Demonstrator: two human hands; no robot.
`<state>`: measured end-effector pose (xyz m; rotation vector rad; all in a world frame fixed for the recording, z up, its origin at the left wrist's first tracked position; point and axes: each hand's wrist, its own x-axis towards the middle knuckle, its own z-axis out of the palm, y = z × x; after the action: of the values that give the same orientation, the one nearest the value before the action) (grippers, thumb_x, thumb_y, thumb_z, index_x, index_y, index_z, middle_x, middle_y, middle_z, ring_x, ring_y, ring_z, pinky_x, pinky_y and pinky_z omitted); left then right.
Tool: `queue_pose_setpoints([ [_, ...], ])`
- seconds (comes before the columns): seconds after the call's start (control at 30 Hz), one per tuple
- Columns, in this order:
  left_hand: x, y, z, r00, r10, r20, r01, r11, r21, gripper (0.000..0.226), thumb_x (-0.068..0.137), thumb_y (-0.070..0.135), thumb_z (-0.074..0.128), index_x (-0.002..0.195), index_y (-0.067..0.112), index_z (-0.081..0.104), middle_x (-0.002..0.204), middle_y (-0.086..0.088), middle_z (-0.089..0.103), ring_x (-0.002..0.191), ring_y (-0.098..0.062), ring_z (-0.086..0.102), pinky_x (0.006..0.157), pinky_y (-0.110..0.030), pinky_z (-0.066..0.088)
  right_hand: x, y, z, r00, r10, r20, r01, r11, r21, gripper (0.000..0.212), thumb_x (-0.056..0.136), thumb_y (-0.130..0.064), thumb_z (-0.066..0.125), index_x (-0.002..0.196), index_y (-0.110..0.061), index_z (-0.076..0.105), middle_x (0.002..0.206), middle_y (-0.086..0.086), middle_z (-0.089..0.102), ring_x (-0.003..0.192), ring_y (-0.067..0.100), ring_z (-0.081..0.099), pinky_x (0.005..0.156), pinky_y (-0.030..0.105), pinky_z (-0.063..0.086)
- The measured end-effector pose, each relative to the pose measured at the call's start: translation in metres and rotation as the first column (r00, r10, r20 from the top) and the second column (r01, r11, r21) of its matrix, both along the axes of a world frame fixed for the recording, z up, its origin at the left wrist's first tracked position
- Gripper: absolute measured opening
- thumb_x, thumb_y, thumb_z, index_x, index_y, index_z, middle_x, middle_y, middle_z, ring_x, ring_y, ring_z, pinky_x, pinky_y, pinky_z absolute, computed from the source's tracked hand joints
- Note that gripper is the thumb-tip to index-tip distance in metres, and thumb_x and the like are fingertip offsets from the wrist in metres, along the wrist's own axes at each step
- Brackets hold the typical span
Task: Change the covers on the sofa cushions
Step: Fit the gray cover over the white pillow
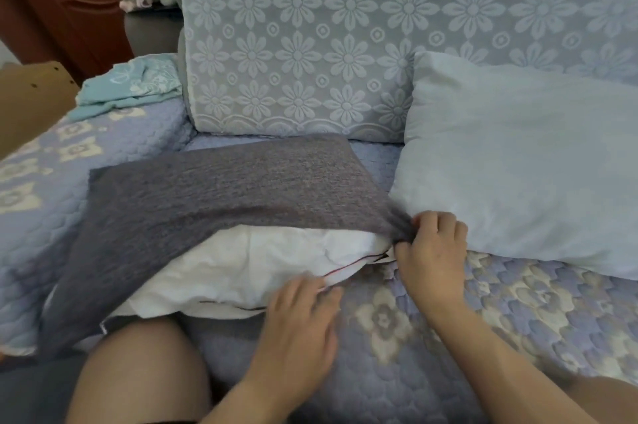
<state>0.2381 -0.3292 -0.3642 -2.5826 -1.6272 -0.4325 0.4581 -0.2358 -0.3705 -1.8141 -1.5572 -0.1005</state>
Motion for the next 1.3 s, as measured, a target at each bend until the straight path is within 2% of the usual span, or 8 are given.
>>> queue_pose_setpoints([
  [0.13, -0.06, -0.02, -0.001, 0.931, 0.35, -0.107, -0.358, 0.932, -0.064, 0.063, 0.075, 0.039, 0.06, 0.138, 0.029, 0.059, 0.13, -0.005, 0.054, 0.12, -0.032, 0.053, 0.094, -0.049, 0.046, -0.035, -0.016, 0.0, 0.953, 0.246, 0.177, -0.266, 0.958, 0.103, 0.026, 0.073, 0.0, 0.068, 0.097, -0.004, 0.059, 0.101, 0.016, 0.051, 0.083, 0.033, 0.045, 0.072, 0.046, 0.04],
  [0.37, -0.082, 0.053, 0.022, 0.94, 0.332, -0.071, -0.335, 0.942, -0.026, 0.061, 0.091, 0.053, 0.046, 0.143, 0.024, 0.054, 0.148, -0.012, 0.047, 0.134, -0.034, 0.045, 0.113, -0.048, 0.036, -0.02, -0.018, -0.019, 0.878, 0.324, 0.352, -0.275, 0.944, -0.181, 0.029, 0.082, -0.012, 0.059, 0.111, -0.014, 0.062, 0.11, 0.005, 0.057, 0.097, 0.032, 0.053, 0.089, 0.048, 0.043],
  [0.57, -0.093, 0.141, 0.044, 0.925, 0.369, -0.094, -0.363, 0.777, -0.515, 0.071, 0.097, 0.071, 0.027, 0.153, 0.029, 0.04, 0.161, -0.005, 0.035, 0.145, -0.028, 0.033, 0.121, -0.043, 0.026, -0.041, -0.021, -0.01, 0.785, 0.386, 0.485, -0.286, 0.92, -0.27, 0.019, 0.072, -0.012, 0.063, 0.088, -0.021, 0.06, 0.088, 0.0, 0.057, 0.087, 0.03, 0.054, 0.091, 0.051, 0.037],
  [0.73, -0.075, 0.153, 0.029, 0.898, 0.408, -0.164, -0.439, 0.826, -0.353, 0.071, 0.092, 0.072, 0.041, 0.137, 0.021, 0.057, 0.139, -0.013, 0.055, 0.126, -0.037, 0.046, 0.104, -0.046, 0.045, -0.053, -0.017, -0.009, 0.749, 0.434, 0.501, -0.324, 0.899, -0.294, 0.015, 0.076, -0.013, 0.064, 0.077, -0.025, 0.055, 0.08, -0.004, 0.048, 0.083, 0.025, 0.048, 0.089, 0.048, 0.034],
  [0.87, -0.044, 0.162, 0.008, 0.862, 0.479, -0.166, -0.502, 0.759, -0.414, 0.083, 0.083, 0.082, 0.045, 0.135, 0.018, 0.059, 0.134, -0.012, 0.058, 0.123, -0.039, 0.049, 0.097, -0.047, 0.049, -0.041, -0.017, 0.001, 0.783, 0.433, 0.446, -0.42, 0.898, -0.134, 0.016, 0.086, -0.013, 0.07, 0.078, -0.025, 0.061, 0.079, -0.01, 0.046, 0.086, 0.02, 0.051, 0.097, 0.043, 0.031],
  [1.0, -0.042, 0.182, -0.002, 0.819, 0.462, -0.339, -0.567, 0.737, -0.367, 0.063, 0.092, 0.067, 0.044, 0.125, 0.018, 0.067, 0.124, -0.008, 0.065, 0.115, -0.034, 0.059, 0.093, -0.05, 0.051, -0.036, -0.03, -0.002, 0.696, 0.501, 0.514, -0.511, 0.849, -0.136, 0.012, 0.085, -0.008, 0.063, 0.079, -0.018, 0.065, 0.079, -0.005, 0.045, 0.081, 0.024, 0.053, 0.093, 0.042, 0.035],
  [1.13, -0.047, 0.189, -0.006, 0.802, 0.484, -0.35, -0.59, 0.732, -0.34, 0.065, 0.092, 0.066, 0.039, 0.133, 0.02, 0.062, 0.135, -0.012, 0.06, 0.125, -0.038, 0.05, 0.104, -0.055, 0.039, -0.041, -0.031, -0.01, 0.726, 0.465, 0.507, -0.392, 0.885, -0.251, 0.011, 0.076, -0.014, 0.067, 0.07, -0.021, 0.061, 0.08, -0.002, 0.046, 0.081, 0.027, 0.049, 0.088, 0.044, 0.04],
  [1.3, -0.067, 0.138, -0.019, 0.937, 0.319, -0.143, -0.346, 0.789, -0.507, 0.092, 0.09, 0.072, 0.038, 0.16, 0.016, 0.019, 0.166, -0.017, 0.015, 0.153, -0.039, 0.009, 0.124, -0.054, 0.006, -0.088, -0.033, 0.019, 0.824, 0.373, 0.426, -0.314, 0.927, -0.204, 0.014, 0.082, -0.013, 0.072, 0.077, -0.019, 0.059, 0.085, 0.004, 0.048, 0.079, 0.031, 0.049, 0.071, 0.042, 0.036],
])
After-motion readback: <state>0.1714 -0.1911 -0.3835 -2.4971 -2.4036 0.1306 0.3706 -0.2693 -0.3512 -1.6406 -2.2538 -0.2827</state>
